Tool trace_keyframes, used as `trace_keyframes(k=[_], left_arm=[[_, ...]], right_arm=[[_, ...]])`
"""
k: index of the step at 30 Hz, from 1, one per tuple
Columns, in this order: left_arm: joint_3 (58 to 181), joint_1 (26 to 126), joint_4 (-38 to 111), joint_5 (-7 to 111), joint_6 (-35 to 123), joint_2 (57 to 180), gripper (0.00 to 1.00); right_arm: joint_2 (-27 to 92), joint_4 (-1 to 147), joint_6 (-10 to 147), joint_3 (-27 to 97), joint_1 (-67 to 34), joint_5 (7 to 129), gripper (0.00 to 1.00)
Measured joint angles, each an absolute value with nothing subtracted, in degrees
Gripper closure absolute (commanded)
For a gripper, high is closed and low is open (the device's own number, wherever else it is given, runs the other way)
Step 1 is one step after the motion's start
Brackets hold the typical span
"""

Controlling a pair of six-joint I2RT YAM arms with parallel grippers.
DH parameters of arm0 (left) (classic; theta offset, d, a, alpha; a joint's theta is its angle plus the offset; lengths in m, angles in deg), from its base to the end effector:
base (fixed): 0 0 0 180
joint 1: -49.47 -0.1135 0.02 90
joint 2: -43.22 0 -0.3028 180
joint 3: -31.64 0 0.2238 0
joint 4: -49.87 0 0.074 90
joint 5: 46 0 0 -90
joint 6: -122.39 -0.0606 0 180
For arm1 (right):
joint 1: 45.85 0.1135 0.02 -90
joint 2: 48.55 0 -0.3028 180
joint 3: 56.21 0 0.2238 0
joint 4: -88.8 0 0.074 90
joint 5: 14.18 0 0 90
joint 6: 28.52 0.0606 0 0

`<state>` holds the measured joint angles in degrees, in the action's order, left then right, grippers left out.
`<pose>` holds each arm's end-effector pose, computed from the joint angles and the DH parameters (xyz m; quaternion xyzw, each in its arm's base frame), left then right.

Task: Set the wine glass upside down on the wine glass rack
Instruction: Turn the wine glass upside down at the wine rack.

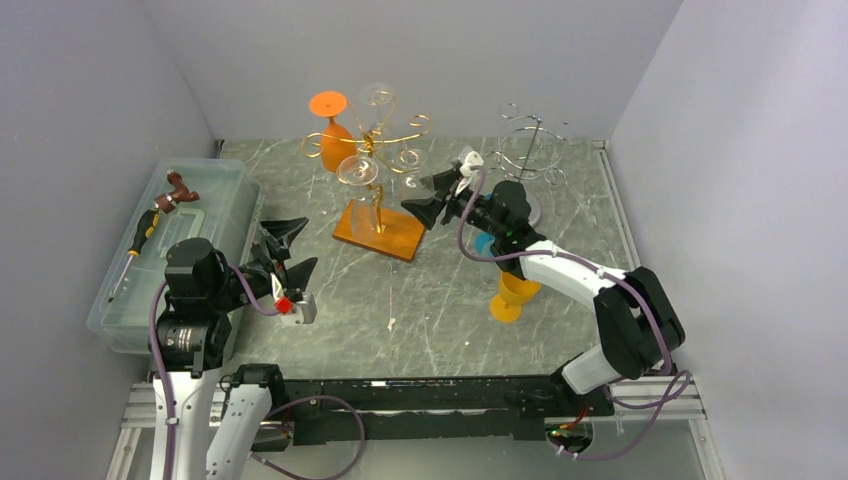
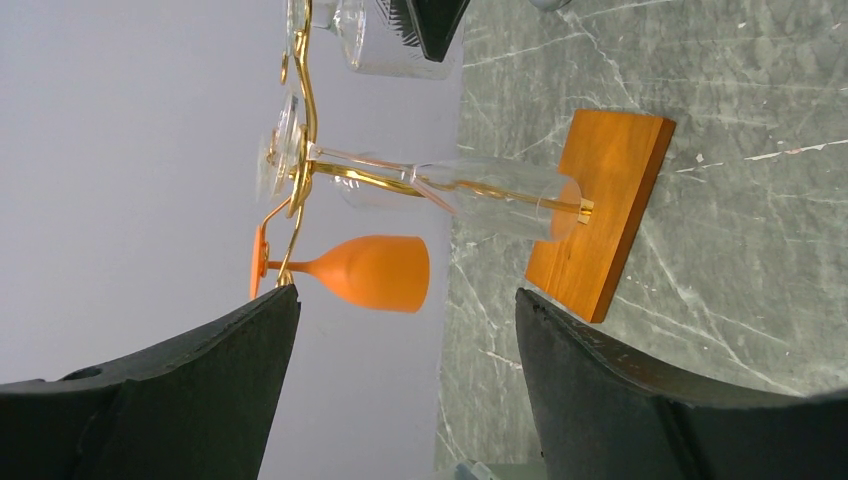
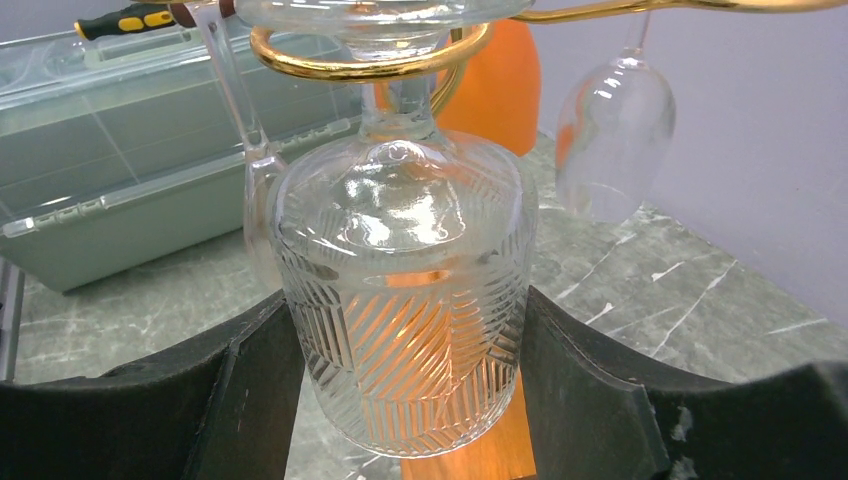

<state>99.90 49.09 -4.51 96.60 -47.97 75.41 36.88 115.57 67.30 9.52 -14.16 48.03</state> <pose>0.0502 -0.0478 0.3718 0.6658 0.3900 0.0664 0.6326 0.2687 0.1991 0.3556 -0.3193 0.5862 0.3845 0.6377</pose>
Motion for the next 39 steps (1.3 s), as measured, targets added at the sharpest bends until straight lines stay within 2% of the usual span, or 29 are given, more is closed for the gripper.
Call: trace_keyframes(k=[5, 6, 7, 17, 26, 33, 39], left_arm=[[99.9, 49.09, -4.53, 96.57, -47.99, 75.3, 0.15], [99.9, 49.09, -4.51, 96.6, -47.97, 75.3, 0.15], [99.9, 49.09, -4.51, 96.6, -47.97, 75.3, 0.15], [99.88, 49.09, -4.44, 96.6, -47.93, 75.3, 0.15], [99.79, 49.09, -4.42, 96.6, -47.91, 75.3, 0.14], [98.46, 49.09, -2.74, 96.62, -43.84, 75.28, 0.1], [98.32, 49.09, 0.08, 96.68, -35.4, 75.28, 0.13]], right_arm=[[37.93, 117.01, 68.68, 9.45, -14.14, 48.68, 0.29], [38.04, 117.14, 68.88, 9.47, -14.14, 48.71, 0.04], [38.06, 117.12, 69.16, 9.54, -14.14, 48.73, 0.01], [37.08, 112.84, 68.33, 9.67, -14.14, 50.06, 0.0], [29.51, 105.71, 67.08, 9.67, -14.14, 51.74, 0.0], [19.53, 92.16, 66.91, 10.94, -14.19, 56.01, 0.0], [16.2, 78.68, 67.28, 20.82, -14.49, 61.84, 0.02]])
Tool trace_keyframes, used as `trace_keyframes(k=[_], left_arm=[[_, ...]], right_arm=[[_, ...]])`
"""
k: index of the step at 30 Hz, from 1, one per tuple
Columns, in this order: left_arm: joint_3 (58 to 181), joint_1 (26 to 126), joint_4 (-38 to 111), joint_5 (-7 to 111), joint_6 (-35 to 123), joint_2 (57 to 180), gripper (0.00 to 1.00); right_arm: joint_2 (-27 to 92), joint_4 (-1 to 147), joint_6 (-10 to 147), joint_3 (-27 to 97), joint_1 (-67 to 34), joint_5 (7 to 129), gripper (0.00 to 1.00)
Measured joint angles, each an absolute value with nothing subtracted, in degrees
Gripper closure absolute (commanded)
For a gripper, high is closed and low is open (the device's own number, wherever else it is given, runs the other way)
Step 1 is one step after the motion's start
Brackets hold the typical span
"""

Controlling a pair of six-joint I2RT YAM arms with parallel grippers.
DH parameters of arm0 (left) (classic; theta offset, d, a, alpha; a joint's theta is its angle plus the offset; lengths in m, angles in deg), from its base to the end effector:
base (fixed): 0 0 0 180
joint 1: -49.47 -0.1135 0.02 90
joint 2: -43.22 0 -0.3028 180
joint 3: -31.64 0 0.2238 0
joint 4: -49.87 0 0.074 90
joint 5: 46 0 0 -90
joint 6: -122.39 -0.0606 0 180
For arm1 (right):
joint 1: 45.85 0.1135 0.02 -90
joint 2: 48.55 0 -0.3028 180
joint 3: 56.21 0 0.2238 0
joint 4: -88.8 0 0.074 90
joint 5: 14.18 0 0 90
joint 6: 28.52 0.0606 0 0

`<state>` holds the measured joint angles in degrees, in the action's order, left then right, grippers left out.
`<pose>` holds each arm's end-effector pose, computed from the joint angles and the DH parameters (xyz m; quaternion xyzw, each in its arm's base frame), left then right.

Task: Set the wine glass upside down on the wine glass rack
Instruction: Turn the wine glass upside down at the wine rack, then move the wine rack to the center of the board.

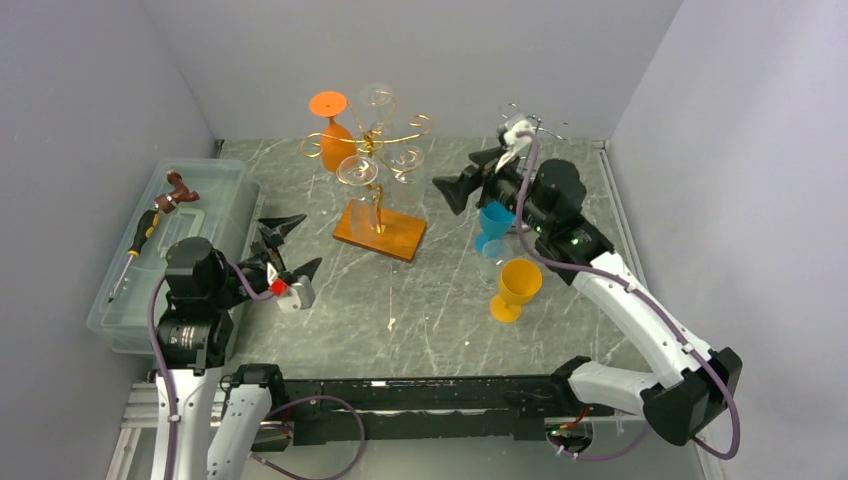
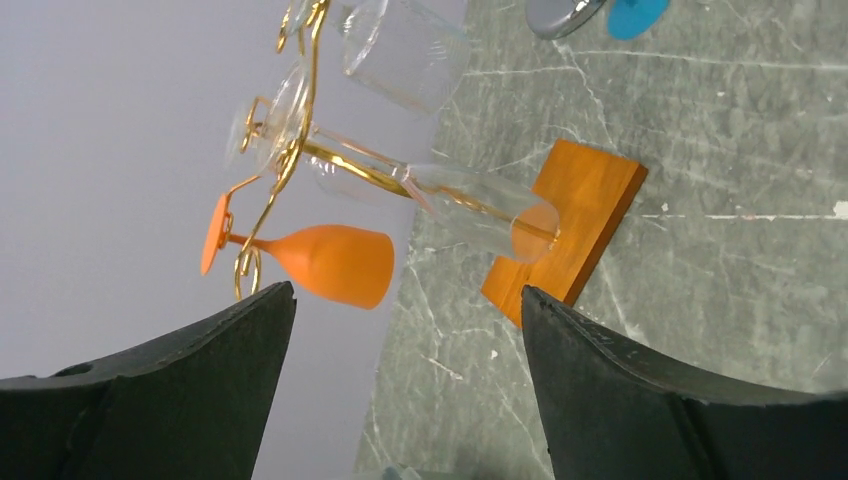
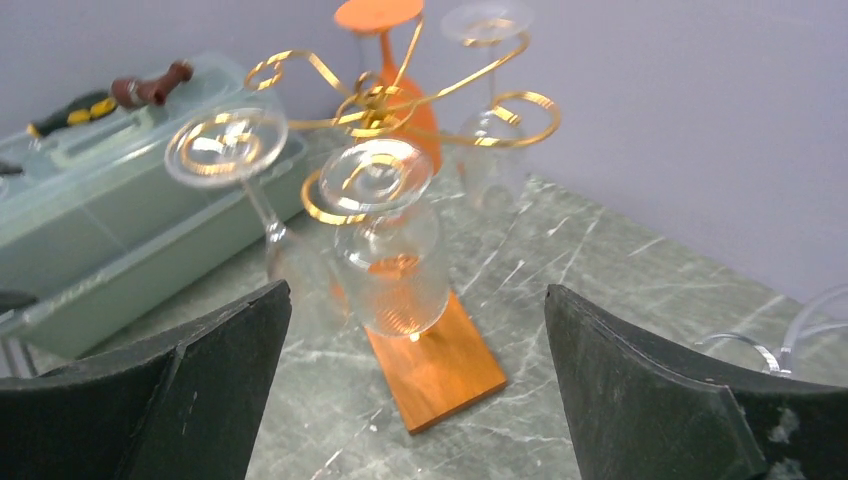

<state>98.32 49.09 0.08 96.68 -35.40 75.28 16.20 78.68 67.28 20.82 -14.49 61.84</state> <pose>0.0548 -0.0478 0.3724 0.6193 0.4425 0.0133 0.6485 0.1992 0.1386 0.4400 -0.2378 0.6521 0.3078 0.6508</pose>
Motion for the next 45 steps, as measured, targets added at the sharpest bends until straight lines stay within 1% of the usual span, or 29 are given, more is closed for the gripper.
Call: trace_keyframes(k=[4, 6, 8, 10, 11, 13, 14, 19, 22, 26, 30, 33, 36, 39, 45], left_arm=[[98.46, 49.13, 5.37, 93.27, -24.3, 76.67, 0.21], [99.9, 49.15, 7.47, 89.3, -16.72, 79.6, 0.28], [103.61, 49.15, 8.7, 83.81, -8.37, 84.63, 0.3], [110.24, 49.15, 8.19, 77.43, 0.42, 91.27, 0.26], [114.08, 49.15, 7.21, 74.85, 3.76, 94.42, 0.2], [123.37, 49.13, 5.35, 70.15, 10.32, 101.64, 0.06], [127.42, 49.11, 4.21, 68.55, 13.03, 104.5, 0.02], [142.74, 48.41, -3.54, 66.13, 25.07, 114.27, 0.01], [148.05, 47.06, -7.33, 66.52, 31.26, 118.36, 0.01], [153.86, 43.67, -12.13, 69.91, 39.13, 124.8, 0.04], [152.86, 39.91, -13.47, 75.74, 44.83, 128.85, 0.07], [147.46, 38.62, -12.35, 79.18, 47.94, 128.89, 0.08], [142.06, 38.58, -9.93, 82.78, 50.73, 128.41, 0.09], [139.18, 38.68, -7.57, 85.58, 52.94, 128.32, 0.1], [138.08, 38.68, -2.12, 90.15, 55.72, 128.34, 0.09]], right_arm=[[19.66, 69.71, 69.27, 32.69, -16.37, 64.75, 0.14], [23.04, 66.63, 70.56, 39.11, -18.03, 65.03, 0.15], [27.17, 63.97, 72.05, 45.43, -19.76, 64.88, 0.14], [31.68, 61.5, 73.6, 51.18, -21.31, 64.51, 0.12], [33.54, 60.58, 74.14, 53.36, -21.79, 64.18, 0.11], [38.08, 58.13, 75.52, 58.63, -22.95, 62.91, 0.11], [40.55, 57.08, 76.29, 61.43, -23.59, 61.84, 0.11], [50.8, 54.37, 80.35, 72.25, -25.62, 56.77, 0.18], [55.22, 53.93, 82.82, 76.03, -26.23, 53.78, 0.2], [59.3, 54.02, 86.01, 77.91, -26.6, 50.17, 0.23], [61.12, 54.85, 89.23, 76.82, -26.65, 46.78, 0.26], [61.38, 55.73, 91.24, 75.83, -26.65, 44.55, 0.28], [61.62, 57.21, 92.77, 75.83, -26.65, 42.8, 0.31], [61.93, 58.9, 94.19, 75.81, -26.65, 41.16, 0.35], [62.69, 60.73, 95.85, 73.97, -26.65, 39.7, 0.35]])
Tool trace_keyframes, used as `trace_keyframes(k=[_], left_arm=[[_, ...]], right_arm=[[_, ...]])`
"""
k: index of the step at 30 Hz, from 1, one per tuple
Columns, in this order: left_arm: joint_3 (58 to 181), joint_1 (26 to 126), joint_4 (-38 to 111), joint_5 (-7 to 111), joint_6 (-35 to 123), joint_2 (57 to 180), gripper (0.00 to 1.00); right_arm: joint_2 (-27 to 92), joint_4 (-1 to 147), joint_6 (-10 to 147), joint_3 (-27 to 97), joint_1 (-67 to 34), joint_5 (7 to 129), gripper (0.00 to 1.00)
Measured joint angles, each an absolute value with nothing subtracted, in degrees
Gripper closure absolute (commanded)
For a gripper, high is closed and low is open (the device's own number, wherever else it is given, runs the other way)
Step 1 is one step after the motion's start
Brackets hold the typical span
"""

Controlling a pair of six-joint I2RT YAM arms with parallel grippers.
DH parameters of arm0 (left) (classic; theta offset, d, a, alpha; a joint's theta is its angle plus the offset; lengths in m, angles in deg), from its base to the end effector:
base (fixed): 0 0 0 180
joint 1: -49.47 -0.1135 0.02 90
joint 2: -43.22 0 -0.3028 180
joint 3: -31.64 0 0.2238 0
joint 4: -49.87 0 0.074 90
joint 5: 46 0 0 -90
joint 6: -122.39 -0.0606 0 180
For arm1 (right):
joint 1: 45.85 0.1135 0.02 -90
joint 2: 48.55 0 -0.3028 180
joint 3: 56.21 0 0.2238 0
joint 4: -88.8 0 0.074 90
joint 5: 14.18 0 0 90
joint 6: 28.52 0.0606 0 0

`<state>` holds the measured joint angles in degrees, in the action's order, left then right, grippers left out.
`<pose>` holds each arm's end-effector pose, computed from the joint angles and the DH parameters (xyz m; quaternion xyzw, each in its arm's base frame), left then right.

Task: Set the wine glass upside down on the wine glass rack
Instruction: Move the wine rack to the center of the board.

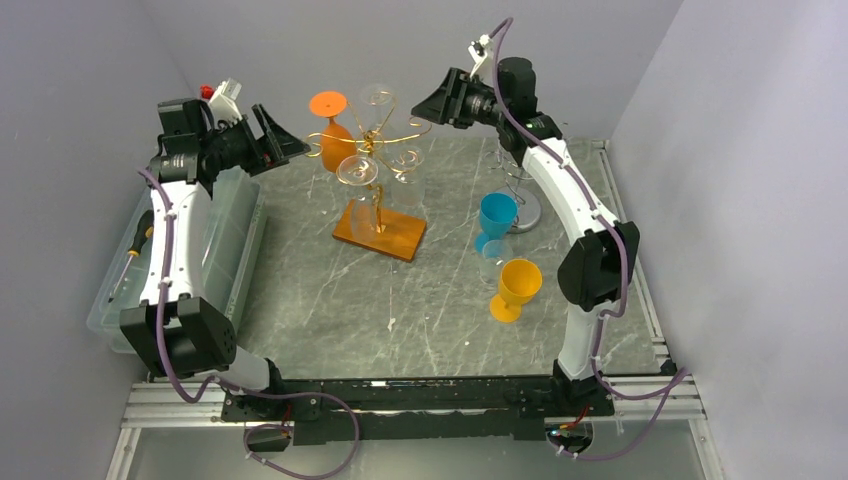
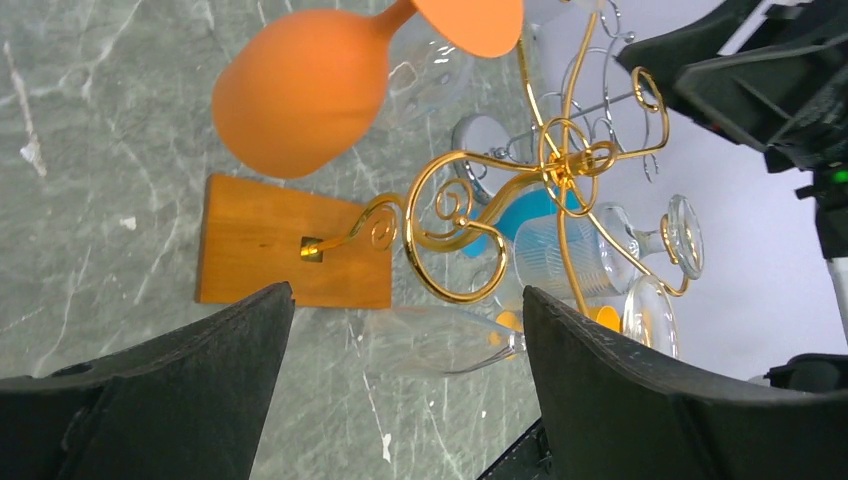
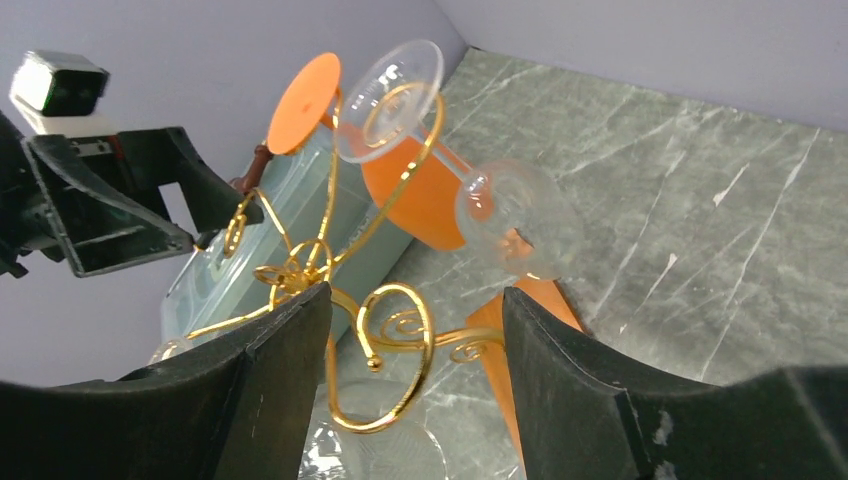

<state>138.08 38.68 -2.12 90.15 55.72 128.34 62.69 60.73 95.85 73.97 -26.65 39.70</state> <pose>0.3053 0.0137 0.4374 -0.0491 0.8211 -0.3883 0.4154 0.4253 0.1859 0.4489 -0.1038 0.7439 0.4885 0.4441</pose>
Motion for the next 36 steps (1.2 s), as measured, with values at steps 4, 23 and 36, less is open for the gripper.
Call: trace_keyframes(k=[4, 23, 36], left_arm=[[135.55, 38.68, 3.34, 92.73, 57.69, 128.26, 0.1], [129.73, 40.85, 17.57, 96.86, 64.99, 128.19, 0.41], [127.77, 41.77, 20.02, 96.68, 69.12, 128.21, 0.84]], right_arm=[[63.0, 60.71, 95.91, 72.14, -26.65, 39.68, 0.39], [61.86, 68.1, 102.06, 66.59, -26.65, 36.47, 0.64], [61.16, 68.21, 102.65, 66.08, -26.65, 36.25, 0.76]])
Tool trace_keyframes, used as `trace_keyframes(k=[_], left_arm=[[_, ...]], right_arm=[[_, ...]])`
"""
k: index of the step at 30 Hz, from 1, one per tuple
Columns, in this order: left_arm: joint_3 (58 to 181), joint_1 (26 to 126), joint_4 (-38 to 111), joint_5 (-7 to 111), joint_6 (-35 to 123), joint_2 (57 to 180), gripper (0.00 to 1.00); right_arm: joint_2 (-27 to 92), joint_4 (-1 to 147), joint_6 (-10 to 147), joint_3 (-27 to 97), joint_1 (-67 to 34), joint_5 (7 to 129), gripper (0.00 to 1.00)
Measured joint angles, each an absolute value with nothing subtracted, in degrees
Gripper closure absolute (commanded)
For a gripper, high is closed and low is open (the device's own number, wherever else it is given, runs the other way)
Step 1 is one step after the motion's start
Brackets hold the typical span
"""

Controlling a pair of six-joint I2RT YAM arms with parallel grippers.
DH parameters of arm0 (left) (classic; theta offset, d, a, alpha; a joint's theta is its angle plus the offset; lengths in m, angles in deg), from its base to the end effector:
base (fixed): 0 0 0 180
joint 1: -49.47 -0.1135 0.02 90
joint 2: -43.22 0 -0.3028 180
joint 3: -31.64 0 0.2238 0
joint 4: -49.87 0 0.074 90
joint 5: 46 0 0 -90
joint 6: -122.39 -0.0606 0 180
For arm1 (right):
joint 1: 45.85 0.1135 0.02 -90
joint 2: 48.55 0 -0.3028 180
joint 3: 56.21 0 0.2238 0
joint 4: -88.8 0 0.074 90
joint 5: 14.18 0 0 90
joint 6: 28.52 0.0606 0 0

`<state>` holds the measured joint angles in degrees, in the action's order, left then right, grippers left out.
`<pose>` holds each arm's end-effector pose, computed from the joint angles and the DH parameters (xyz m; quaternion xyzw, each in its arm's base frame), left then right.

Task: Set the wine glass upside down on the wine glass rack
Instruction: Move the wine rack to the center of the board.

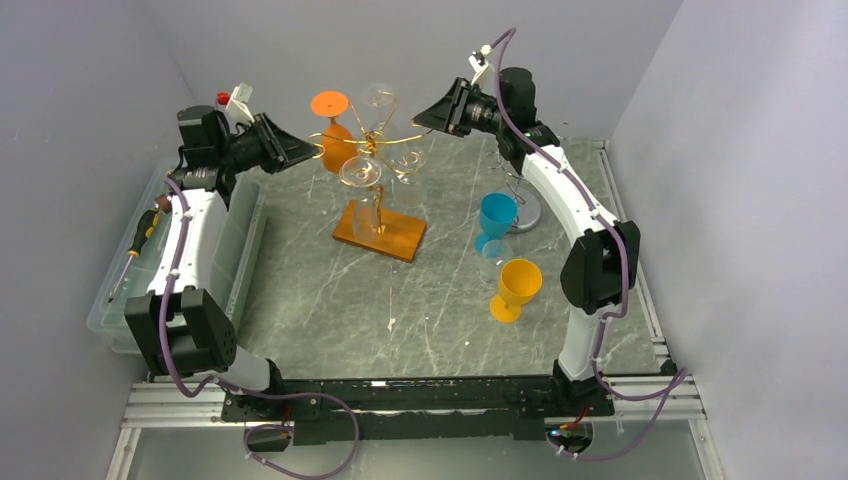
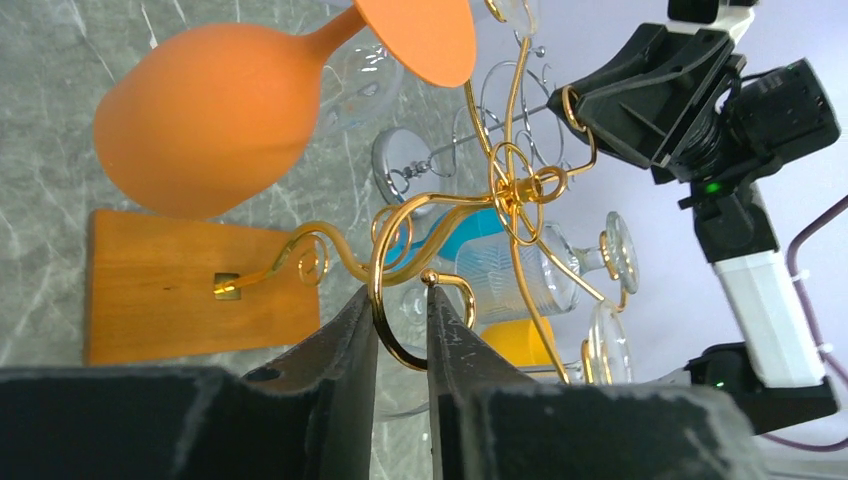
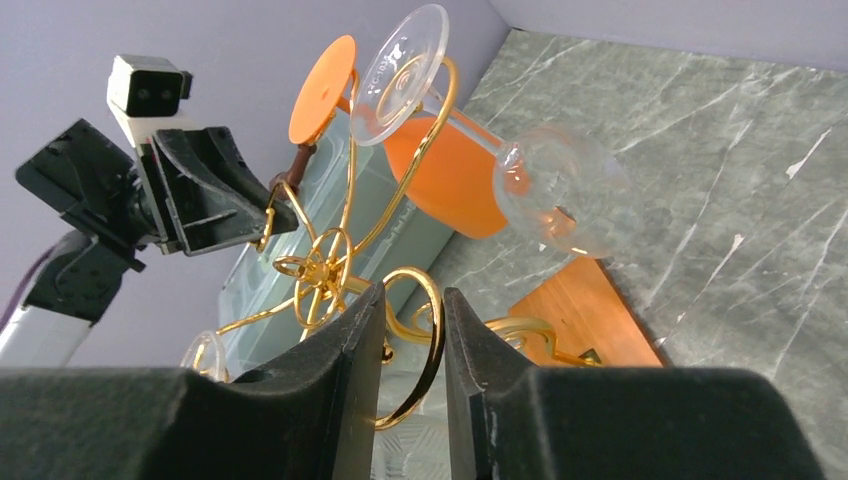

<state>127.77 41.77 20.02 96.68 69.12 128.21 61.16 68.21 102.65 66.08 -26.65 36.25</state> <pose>0.3216 -0.0051 0.4229 -0.0360 0.7720 -0.4800 0.4152 0.4218 0.1878 0.4305 -0.0826 0.7395 0.5312 0.4051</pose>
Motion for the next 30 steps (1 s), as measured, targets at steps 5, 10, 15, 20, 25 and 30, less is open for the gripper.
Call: trace_keyframes(k=[5, 10, 15, 20, 25, 30], left_arm=[[127.79, 41.64, 19.47, 96.62, 72.57, 128.34, 0.86], [128.03, 41.68, 19.49, 96.53, 73.03, 128.76, 0.84], [130.39, 41.68, 19.01, 96.62, 72.99, 131.56, 0.83], [133.38, 42.03, 18.49, 96.38, 73.01, 134.09, 0.83], [136.07, 42.03, 18.25, 96.03, 73.03, 136.5, 0.83], [139.61, 42.12, 17.57, 95.74, 73.16, 139.4, 0.83]], right_arm=[[61.14, 67.9, 103.48, 66.08, -26.91, 35.55, 0.83], [61.16, 66.11, 103.54, 67.24, -26.93, 35.55, 0.85], [63.37, 60.1, 102.82, 72.77, -26.97, 35.48, 0.87], [67.54, 56.84, 102.58, 79.31, -27.54, 35.44, 0.87], [69.42, 56.03, 102.43, 82.06, -27.63, 35.85, 0.87], [71.41, 56.03, 102.45, 84.68, -27.74, 36.44, 0.87]])
